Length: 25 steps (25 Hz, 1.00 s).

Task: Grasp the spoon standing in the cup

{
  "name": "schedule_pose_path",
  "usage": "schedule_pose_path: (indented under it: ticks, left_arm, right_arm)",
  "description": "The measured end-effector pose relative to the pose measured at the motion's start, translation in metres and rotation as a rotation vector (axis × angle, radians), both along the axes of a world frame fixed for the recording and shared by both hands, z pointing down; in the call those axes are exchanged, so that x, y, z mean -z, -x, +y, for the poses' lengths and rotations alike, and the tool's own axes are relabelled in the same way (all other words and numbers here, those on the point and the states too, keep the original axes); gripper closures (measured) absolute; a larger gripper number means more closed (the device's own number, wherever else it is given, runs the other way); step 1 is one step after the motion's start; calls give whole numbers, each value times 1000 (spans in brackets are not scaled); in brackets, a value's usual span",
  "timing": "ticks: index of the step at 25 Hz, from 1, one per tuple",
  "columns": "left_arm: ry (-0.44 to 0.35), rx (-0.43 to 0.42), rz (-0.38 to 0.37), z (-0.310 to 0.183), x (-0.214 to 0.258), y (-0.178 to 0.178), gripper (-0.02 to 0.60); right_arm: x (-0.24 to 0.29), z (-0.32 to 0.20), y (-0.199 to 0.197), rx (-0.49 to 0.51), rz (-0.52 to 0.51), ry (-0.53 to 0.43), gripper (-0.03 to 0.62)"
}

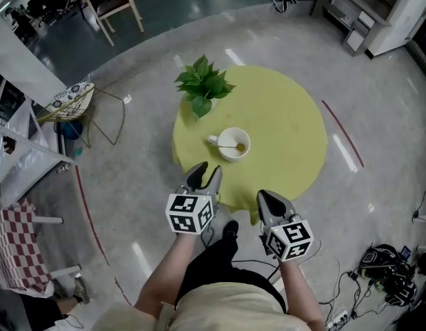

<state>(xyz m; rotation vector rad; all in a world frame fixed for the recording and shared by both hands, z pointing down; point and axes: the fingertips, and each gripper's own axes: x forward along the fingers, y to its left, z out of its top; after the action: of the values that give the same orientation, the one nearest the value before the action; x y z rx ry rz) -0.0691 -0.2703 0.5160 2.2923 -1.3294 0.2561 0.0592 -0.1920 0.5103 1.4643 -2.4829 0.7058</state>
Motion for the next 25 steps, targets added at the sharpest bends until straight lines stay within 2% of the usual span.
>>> schedule_pose_path:
  ticks: [14, 22, 25]
  left_arm:
    - [74, 55, 32, -50, -24, -5, 424]
    - [92, 60, 44, -68, -30, -8, 459]
    - [92, 58, 43, -73, -30, -8, 495]
  right_arm:
    - [-13, -39, 1, 16, -6, 37, 591]
    - [-18, -53, 2, 13, -14, 56, 591]
    - [-21, -55, 2, 7, -14, 63, 591]
